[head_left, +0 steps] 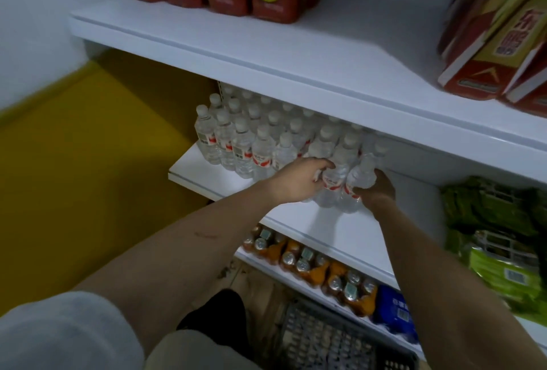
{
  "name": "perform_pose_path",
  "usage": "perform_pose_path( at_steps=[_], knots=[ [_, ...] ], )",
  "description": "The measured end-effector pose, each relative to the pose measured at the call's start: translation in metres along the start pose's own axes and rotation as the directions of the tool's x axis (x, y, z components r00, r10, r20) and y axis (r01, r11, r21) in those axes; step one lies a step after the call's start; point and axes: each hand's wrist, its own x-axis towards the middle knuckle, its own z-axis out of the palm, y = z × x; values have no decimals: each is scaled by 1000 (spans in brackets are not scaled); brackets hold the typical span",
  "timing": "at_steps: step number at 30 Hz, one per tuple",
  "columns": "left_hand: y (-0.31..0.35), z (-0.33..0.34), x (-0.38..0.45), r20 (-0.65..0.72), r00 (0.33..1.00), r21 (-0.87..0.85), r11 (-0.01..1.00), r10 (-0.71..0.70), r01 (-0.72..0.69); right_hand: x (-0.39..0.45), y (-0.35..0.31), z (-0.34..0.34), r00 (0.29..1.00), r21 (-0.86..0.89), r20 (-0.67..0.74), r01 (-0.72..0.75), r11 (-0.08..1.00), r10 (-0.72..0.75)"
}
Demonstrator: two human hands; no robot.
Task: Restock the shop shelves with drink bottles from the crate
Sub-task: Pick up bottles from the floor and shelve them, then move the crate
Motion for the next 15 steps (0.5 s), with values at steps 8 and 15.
perform_pose_path(
  at_steps=[8,15],
  knots=[
    [63,5,-27,63,984,170,973,-167,154,-70,-1,-67,995,24,47,88,996,-89],
    [172,73,-99,101,920,313,890,-378,331,-192,74,-142,956,-157,264,175,972,-129]
  ],
)
